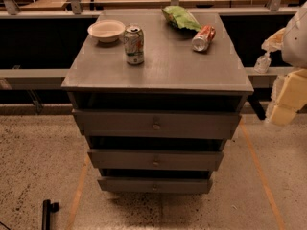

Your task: Knock 7up can over

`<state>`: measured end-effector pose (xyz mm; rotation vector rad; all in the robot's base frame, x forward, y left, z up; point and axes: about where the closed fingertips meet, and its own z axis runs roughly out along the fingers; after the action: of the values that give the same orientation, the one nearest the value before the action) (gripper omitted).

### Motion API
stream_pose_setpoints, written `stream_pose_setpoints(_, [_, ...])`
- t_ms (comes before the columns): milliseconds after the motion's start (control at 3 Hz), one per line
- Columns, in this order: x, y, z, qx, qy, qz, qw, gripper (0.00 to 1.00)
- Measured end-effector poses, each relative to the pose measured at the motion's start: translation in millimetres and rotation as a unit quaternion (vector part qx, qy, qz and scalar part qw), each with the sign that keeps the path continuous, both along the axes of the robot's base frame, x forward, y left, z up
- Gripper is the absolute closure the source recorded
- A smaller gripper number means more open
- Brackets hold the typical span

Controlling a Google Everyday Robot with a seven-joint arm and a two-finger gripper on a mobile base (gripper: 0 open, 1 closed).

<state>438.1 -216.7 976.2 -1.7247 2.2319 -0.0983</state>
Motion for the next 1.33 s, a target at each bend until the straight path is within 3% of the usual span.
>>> stream_pose_setpoints(333, [0.0, 0.0, 0.0, 0.000, 0.000, 0.000, 1.0000, 0.00])
stream_pose_setpoints(667, [21.9, 22.9, -3.2, 0.038, -0.009, 0.020, 0.9991, 0.00])
stream_pose_setpoints(1000, [65.4, 54.8, -8.7, 0.120, -0.034, 0.038, 0.9915, 0.00])
stream_pose_setpoints(1333, [113.6, 85.5, -20.4, 0.232, -0.065, 0.043, 0.9696, 0.00])
